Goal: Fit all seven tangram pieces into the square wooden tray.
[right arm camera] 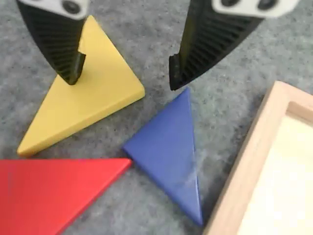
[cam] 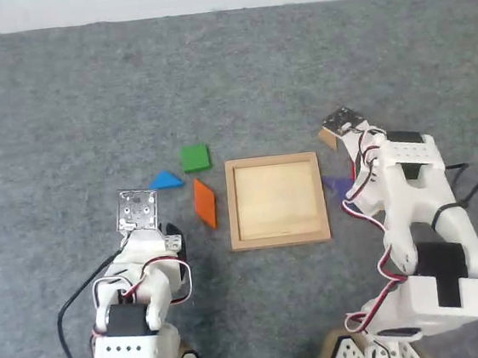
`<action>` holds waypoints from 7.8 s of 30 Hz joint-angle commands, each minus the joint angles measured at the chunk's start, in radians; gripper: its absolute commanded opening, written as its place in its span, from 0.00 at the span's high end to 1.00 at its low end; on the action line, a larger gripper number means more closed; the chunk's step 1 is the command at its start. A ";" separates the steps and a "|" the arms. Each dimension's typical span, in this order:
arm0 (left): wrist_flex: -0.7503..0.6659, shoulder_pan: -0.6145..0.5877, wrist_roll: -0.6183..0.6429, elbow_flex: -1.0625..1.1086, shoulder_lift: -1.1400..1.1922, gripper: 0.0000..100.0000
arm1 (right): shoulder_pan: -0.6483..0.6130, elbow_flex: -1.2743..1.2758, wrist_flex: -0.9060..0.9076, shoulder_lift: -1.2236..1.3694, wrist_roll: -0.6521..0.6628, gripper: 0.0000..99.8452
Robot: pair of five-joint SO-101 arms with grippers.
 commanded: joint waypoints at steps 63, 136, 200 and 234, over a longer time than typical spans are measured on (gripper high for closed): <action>0.003 -0.008 0.009 -0.018 -0.014 0.95 | -0.107 -0.083 -0.015 0.139 -0.235 0.61; 0.003 -0.008 0.009 -0.018 -0.014 0.95 | 0.007 0.132 -0.002 -0.016 0.175 0.64; 0.003 -0.008 0.009 -0.018 -0.014 0.95 | 0.099 -0.140 0.113 0.202 0.230 0.98; 0.003 -0.008 0.009 -0.018 -0.014 0.95 | 0.302 0.157 0.363 -0.420 0.514 0.81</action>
